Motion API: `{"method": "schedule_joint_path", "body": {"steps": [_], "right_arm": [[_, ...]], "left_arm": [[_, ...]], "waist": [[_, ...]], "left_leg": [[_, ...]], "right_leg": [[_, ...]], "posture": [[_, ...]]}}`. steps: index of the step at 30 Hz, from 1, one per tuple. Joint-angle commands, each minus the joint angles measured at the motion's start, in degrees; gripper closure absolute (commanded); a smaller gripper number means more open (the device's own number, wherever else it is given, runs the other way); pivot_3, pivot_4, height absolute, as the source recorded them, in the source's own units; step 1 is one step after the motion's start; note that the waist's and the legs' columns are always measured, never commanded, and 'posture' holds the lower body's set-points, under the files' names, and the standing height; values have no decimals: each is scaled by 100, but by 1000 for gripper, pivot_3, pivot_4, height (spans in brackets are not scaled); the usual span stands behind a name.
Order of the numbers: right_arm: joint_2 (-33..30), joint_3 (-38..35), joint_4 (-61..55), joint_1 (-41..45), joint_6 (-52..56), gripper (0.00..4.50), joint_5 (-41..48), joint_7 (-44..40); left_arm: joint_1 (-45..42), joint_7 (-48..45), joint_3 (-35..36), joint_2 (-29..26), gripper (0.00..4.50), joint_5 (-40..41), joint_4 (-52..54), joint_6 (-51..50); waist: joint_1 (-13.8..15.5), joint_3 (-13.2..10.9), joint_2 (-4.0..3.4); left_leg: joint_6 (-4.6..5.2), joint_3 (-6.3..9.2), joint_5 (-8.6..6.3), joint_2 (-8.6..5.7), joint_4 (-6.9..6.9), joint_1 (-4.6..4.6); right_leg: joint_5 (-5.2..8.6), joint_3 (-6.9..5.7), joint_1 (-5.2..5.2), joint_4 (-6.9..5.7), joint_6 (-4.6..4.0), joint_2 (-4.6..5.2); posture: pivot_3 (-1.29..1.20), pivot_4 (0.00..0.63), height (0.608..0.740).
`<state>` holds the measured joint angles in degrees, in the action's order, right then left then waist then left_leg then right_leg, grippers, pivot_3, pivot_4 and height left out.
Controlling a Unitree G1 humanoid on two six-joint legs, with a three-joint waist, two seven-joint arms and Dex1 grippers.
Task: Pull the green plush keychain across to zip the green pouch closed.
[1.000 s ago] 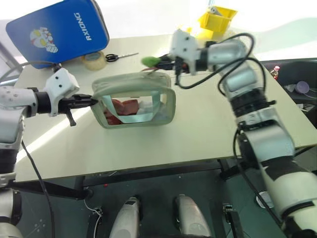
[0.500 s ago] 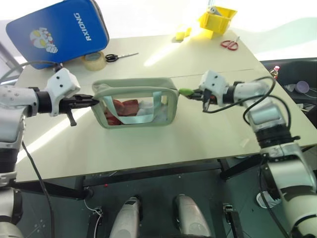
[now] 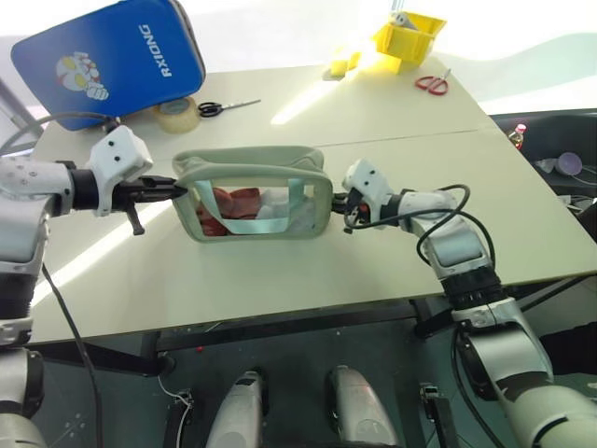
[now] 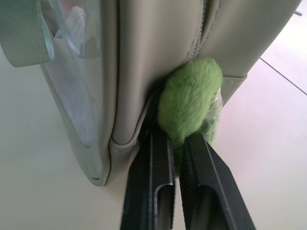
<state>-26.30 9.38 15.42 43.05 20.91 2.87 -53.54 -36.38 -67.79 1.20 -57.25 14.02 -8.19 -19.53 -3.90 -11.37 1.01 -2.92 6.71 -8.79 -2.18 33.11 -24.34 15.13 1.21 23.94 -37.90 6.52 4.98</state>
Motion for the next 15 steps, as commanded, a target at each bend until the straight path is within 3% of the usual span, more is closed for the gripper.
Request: {"method": "schedule_joint_path", "body": {"steps": [1, 6, 8, 11, 15], "right_arm": [[-336, -200, -329, 289, 86, 2506, 272, -420], [-1233, -196, 117, 913, -406, 42, 221, -1280], [-1499, -205, 514, 1274, -631, 42, 208, -1567], [-1695, -227, 807, 1635, -727, 0, 326, -1961], [-1762, -277, 751, 1894, -547, 0, 525, -2333]], "left_arm": [[-43, 12, 44, -80, 4500, -96, -22, 9], [-48, 42, 103, -66, 4500, -56, -42, 12], [-62, 53, 162, -49, 4500, 22, -21, -54], [-106, 20, 307, -34, 3471, 248, 20, -239], [-142, -32, 439, -147, 1403, 419, 63, -476]], "waist": [[2, 0, 0], [-2, -1, -2], [-4, -1, -2], [-7, -1, -2], [-9, -2, -2]], "left_leg": [[0, 0, 0, 0, 1, 0], [0, -1, 0, 0, 1, 0], [0, -1, 0, 0, 0, 0], [0, -1, -1, 0, -2, 0], [0, -1, -1, 1, -2, -2]], "right_leg": [[0, 0, -1, 0, 0, 0], [0, 0, 0, 1, 1, 0], [0, -1, 0, 2, 1, 0], [1, -1, 0, 4, 0, 0], [1, 0, 2, 4, 0, 0]], "posture": [[0, 150, 740], [0, 150, 740], [0, 150, 740], [0, 150, 740], [0, 150, 740]]}}
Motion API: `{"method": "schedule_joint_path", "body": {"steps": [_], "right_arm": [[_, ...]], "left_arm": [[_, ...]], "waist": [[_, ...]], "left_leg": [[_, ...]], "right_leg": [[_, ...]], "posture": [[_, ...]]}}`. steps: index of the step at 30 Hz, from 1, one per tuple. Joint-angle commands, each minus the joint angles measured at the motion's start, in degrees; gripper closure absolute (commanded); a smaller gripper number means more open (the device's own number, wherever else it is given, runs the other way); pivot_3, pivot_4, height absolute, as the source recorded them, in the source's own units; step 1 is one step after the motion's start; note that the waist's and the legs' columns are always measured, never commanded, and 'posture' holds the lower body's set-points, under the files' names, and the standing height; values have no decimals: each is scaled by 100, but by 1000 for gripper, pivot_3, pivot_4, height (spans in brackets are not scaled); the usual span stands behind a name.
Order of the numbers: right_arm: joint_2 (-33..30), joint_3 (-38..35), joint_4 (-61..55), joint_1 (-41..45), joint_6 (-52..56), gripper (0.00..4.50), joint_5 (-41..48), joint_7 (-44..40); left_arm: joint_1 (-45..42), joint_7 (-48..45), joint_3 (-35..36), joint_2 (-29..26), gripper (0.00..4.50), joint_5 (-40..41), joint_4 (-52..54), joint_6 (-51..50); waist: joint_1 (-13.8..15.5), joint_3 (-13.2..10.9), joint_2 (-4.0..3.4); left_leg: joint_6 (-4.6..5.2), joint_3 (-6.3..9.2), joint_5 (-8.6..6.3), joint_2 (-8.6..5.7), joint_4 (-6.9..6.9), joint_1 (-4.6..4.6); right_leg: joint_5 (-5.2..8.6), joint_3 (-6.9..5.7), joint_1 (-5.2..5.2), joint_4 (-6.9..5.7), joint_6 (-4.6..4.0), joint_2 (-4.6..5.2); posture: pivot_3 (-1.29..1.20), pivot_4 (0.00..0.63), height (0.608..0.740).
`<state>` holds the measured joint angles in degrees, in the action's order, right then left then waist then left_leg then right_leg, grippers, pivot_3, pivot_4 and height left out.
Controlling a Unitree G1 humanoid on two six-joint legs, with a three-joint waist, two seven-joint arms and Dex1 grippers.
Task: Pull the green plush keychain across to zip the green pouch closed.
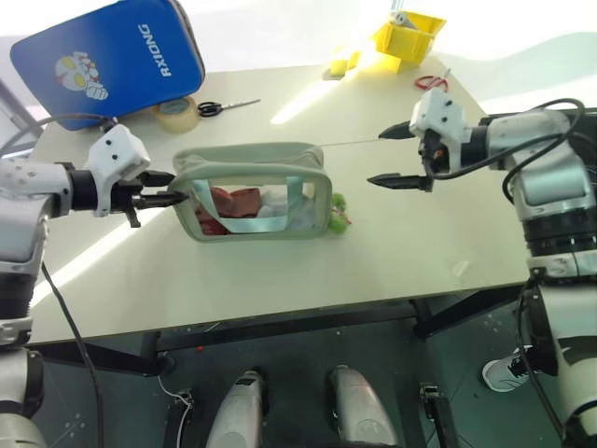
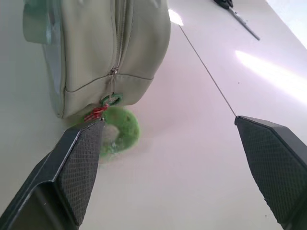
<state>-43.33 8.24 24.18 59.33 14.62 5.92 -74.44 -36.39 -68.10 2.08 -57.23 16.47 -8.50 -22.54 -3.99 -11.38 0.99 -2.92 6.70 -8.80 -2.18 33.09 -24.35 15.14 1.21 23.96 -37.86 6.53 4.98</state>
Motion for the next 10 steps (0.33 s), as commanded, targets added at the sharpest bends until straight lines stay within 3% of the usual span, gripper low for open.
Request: {"method": "schedule_joint_path", "body": {"steps": [1, 3, 10], "right_arm": [[-50, -178, -188, 306, 155, 0, 266, -282], [-21, -201, -272, 331, 218, 0, 326, -288], [-49, -314, -570, 171, 505, 0, 559, -189]], "left_arm": [[-176, 10, 408, -174, 875, 230, 95, -262], [-238, -16, 539, -256, 49, 376, 116, -554], [-195, 118, 1224, -413, 49, 867, 215, -1034]], "waist": [[0, 0, 0], [4, 0, 0], [5, 0, 0]], "left_leg": [[0, 0, 0, 0, 0, -1], [0, 0, 0, 0, 1, -2], [0, 0, 0, 0, 1, -3]], "right_leg": [[0, 0, 1, 0, 0, 0], [0, 0, 2, 0, 0, 0], [0, 0, 3, 0, 0, 1]], "posture": [[0, 150, 740], [0, 150, 740], [0, 150, 740]]}}
